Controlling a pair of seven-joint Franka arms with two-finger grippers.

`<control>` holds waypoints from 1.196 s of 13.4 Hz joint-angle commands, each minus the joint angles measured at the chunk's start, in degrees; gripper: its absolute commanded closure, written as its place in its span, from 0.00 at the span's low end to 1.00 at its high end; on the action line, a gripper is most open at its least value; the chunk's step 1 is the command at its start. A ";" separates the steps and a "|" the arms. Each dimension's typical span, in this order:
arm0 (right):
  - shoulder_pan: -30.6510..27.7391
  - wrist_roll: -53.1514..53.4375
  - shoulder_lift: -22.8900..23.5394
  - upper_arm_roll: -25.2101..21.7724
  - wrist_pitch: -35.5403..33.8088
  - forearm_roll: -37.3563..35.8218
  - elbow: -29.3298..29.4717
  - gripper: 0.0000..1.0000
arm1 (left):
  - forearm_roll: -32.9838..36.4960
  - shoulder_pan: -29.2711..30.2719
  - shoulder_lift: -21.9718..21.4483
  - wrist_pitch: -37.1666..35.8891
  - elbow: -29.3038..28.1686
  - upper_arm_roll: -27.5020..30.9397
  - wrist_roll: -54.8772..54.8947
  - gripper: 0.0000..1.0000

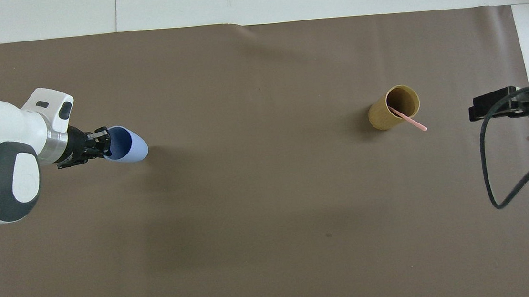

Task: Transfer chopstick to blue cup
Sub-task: 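Slide the blue cup toward table center while the right gripper reaches the tan cup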

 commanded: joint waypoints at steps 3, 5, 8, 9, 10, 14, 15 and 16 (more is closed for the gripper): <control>-0.46 0.11 0.00 0.12 0.40 0.93 -0.13 0.00 | 8.07 -8.31 2.01 -8.39 14.28 -0.52 -22.11 1.00; -0.55 0.11 0.00 0.12 0.57 0.93 -0.13 0.00 | 8.19 -12.36 2.28 -8.31 15.16 -0.52 -25.58 1.00; -0.46 0.11 0.00 0.12 0.57 0.76 -0.21 0.00 | 8.97 -20.96 6.92 -7.17 16.47 -0.61 -34.70 1.00; -0.46 0.11 0.00 0.12 0.66 0.76 -0.21 0.00 | 9.76 -23.17 9.99 -7.08 18.66 -0.61 -35.69 1.00; -0.46 0.11 0.00 0.12 0.66 0.41 -0.21 0.00 | 9.59 -24.32 11.93 -6.29 19.90 -0.70 -36.31 1.00; -0.63 0.11 -0.43 0.03 0.92 0.14 -1.27 0.00 | 9.85 -28.99 14.76 -1.63 19.74 -0.70 -36.67 1.00; -0.55 0.11 -0.78 0.03 1.62 0.14 -2.23 0.00 | 9.85 -29.86 15.98 -1.45 19.82 -0.70 -36.75 1.00; -0.55 0.11 -0.96 0.03 2.76 0.05 -3.19 0.00 | 9.85 -30.74 16.52 -1.45 19.83 -0.70 -36.75 1.00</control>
